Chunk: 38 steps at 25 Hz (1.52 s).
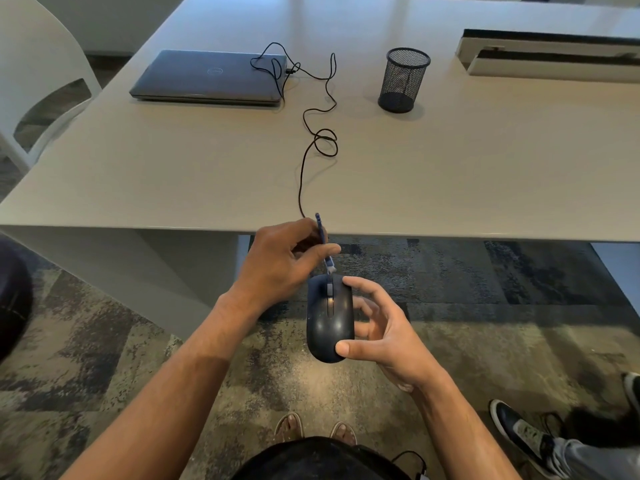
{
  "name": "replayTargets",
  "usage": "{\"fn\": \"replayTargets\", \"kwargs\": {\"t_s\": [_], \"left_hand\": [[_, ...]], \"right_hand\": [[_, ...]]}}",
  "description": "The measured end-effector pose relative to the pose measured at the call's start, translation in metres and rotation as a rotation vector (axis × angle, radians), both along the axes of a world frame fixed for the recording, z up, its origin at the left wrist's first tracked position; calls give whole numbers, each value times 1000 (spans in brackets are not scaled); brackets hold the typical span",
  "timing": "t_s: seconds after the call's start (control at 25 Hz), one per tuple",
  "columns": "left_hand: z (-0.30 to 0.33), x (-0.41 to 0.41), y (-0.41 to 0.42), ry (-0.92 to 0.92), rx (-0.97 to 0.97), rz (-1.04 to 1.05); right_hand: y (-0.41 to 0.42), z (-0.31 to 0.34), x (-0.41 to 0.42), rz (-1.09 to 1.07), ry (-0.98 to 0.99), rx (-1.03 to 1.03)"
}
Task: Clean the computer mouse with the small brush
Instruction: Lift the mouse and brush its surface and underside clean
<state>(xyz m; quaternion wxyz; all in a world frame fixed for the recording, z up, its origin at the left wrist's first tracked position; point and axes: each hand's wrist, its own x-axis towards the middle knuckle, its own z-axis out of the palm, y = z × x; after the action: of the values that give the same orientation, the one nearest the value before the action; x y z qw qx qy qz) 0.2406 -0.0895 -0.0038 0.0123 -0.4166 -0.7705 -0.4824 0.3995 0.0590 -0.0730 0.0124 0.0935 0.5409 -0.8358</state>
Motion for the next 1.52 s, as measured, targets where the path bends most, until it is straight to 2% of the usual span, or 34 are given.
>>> {"fn": "replayTargets", "kwargs": {"t_s": [0.12,0.24,0.4,0.48,0.6,0.72,0.88,1.04,1.12,1.24,1.36,1.52], "left_hand": [[3,1,-4,-247,42,-76],[-2,1,-5,-155,-63,-56],[-1,2,-7,-33,-10,90],[1,9,-11,-159,124,111],[1,31,-17,-420,282,35],[-7,50,-23,-431,237,-19],[-17,51,-39,-499,200,82],[-17,38,-51,-429,114,283],[-15,34,-53,-479,169,322],[-12,38,-54,-609,278,194],[-14,45,-59,-637,221,19],[-18,48,-57,-622,222,43]], "right_hand": [[2,1,-1,2,5,-23],[1,1,0,12,0,-21],[1,0,0,18,0,-28],[1,1,-1,7,1,-36],[2,2,-2,-16,8,-45],[3,2,-4,-28,12,-43],[3,3,-5,-17,6,-45],[2,2,-4,-26,-5,-45],[2,3,-5,-24,-7,-54],[1,4,-5,-22,-12,-62],[0,3,-5,-21,-6,-67],[-1,2,-3,-5,2,-89]]}}
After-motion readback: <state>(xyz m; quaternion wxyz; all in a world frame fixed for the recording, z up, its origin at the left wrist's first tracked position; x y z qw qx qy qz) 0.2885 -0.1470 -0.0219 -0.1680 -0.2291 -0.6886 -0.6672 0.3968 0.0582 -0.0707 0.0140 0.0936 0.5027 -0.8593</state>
